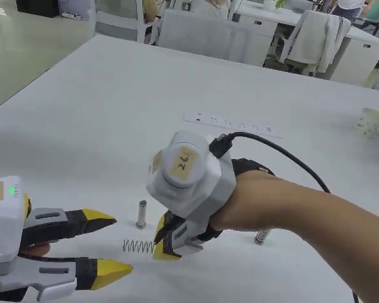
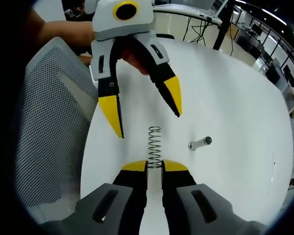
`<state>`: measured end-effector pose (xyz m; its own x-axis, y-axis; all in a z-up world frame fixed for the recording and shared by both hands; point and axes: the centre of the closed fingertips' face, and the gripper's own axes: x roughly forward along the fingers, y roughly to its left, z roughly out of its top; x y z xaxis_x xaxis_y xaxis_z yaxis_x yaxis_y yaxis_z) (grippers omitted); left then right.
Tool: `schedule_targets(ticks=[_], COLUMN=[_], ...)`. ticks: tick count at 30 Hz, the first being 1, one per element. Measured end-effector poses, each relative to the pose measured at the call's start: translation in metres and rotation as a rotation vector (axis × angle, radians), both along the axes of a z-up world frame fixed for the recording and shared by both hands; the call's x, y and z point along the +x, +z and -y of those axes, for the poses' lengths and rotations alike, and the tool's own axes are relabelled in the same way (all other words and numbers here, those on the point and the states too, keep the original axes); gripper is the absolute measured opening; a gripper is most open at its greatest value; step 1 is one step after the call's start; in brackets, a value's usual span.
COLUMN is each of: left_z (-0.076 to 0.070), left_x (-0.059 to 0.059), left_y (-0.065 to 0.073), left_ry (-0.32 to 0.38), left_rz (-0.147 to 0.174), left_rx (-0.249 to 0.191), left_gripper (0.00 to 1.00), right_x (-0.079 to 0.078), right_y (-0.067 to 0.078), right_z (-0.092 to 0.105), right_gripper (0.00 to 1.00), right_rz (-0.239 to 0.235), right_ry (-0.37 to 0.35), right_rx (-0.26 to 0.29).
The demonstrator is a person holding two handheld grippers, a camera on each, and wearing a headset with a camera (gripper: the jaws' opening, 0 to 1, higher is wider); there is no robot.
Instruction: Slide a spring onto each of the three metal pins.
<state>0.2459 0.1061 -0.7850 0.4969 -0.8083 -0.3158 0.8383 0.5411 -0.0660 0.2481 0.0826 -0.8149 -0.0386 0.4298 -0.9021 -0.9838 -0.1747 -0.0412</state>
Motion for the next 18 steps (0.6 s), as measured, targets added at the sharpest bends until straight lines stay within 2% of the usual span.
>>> schedule_targets(ticks=[18], left_z=[0.010], left_x=[-0.007], left_y=[0.009], left_ry=[-0.064], left_rz=[0.040], left_rx=[-0.006], left_gripper=[0.11], right_x=[-0.007], right_y=[0.018], right_z=[-0.004], right_gripper=[0.08], right_rz=[0.055], right_ry=[0.103], right_rx=[0.029])
